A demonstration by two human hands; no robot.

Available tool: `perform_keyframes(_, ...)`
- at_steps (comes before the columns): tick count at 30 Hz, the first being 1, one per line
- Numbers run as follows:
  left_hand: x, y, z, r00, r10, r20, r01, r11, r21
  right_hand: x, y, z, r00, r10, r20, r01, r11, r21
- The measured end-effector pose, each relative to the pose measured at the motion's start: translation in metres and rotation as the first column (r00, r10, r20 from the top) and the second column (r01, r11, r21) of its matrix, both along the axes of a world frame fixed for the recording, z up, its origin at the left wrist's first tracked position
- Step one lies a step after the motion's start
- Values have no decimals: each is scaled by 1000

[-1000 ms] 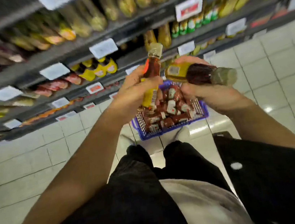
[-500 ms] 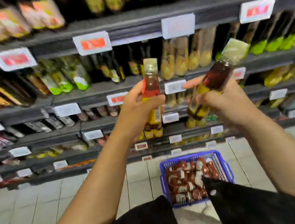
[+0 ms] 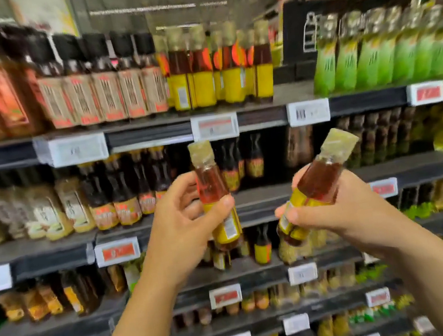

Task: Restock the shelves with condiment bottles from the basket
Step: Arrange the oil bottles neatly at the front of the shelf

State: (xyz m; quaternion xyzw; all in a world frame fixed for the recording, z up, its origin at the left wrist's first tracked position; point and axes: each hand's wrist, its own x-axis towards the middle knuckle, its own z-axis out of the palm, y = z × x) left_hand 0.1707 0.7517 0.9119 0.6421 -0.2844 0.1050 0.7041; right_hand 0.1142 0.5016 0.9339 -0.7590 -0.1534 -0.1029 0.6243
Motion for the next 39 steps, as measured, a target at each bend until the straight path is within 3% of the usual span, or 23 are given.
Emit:
perform_keyframes(7, 47, -5, 60, 967, 166, 195, -169, 986, 2, 56, -25, 78, 987, -63, 145, 67, 997, -25)
perform_keyframes(11, 73, -26, 102, 950, 165, 266, -167, 986, -14, 96, -52, 123, 943, -180, 279, 203, 977, -57)
perform_keyframes(14, 87, -49, 126, 934, 159, 320, -169, 986, 2, 132, -73, 143, 932, -232, 280, 252, 967, -41)
perform_keyframes(21, 117, -100, 153, 896, 175, 407, -226, 971, 79, 206, -96, 142, 913, -328, 242, 373, 911, -176)
perform_keyframes(26, 133, -119, 157, 909, 144, 391, -214, 966, 143, 234, -89, 141, 868, -405, 288, 485, 816, -314)
perform_keyframes(32, 141, -130, 157, 916, 133, 378, -222, 954, 203, 222, -79, 141, 831, -448, 329, 556, 688, -467)
perform_keyframes(35, 143, -134, 158, 915, 136, 379, -230, 949, 214, 190, -80, 137, 762, -489, 425, 643, 650, -405)
perform_keyframes(37, 144, -139, 159, 913, 149, 380, -245, 945, 218, 165, -85, 131, 724, -452, 521, 636, 729, -252)
perform_keyframes(39, 145, -148, 161, 907, 152, 393, -259, 937, 236, 142, -83, 126, 826, -316, 466, 455, 863, -221)
